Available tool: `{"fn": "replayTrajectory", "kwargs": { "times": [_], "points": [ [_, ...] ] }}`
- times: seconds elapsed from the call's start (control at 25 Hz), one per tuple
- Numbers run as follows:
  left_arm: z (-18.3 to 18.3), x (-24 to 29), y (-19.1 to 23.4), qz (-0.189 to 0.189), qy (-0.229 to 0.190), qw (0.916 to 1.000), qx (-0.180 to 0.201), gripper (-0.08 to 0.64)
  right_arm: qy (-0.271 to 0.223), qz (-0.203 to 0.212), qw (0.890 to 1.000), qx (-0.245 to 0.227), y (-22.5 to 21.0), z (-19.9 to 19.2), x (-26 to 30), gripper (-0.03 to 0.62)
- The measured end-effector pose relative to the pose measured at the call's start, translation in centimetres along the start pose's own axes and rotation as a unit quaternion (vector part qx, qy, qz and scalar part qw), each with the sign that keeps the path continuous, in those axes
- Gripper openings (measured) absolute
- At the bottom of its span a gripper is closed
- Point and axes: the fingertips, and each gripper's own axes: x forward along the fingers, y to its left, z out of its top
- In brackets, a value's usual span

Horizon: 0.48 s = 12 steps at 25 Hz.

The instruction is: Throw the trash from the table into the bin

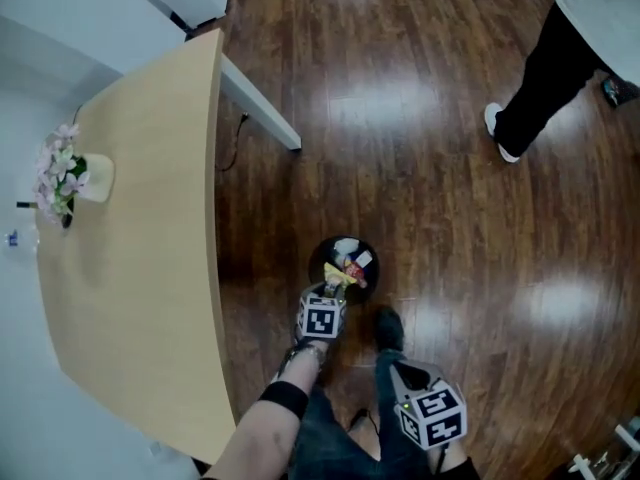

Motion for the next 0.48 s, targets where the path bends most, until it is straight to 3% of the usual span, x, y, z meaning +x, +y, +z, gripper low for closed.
{"fn": "replayTrajectory", "kwargs": {
  "times": [0.12, 0.2, 0.48],
  "points": [
    [-0.1, 2.1, 0.5, -0.011, 0.014, 0.9998, -0.003, 0.145, 0.003, 0.001, 1.0, 0.005, -0.3, 0.0, 0.4, 0.008],
    [0.0, 3.0, 0.6, -0.016, 0.021, 0.9996, -0.01, 0.306, 0.004, 0.001, 1.0, 0.007, -0.5, 0.0, 0.7, 0.008],
    [0.5, 1.4, -0.3, -0.028, 0.013, 0.9995, -0.005, 0.336, 0.004, 0.003, 1.0, 0.001, -0.4, 0.9, 1.3, 0.008]
  ]
}}
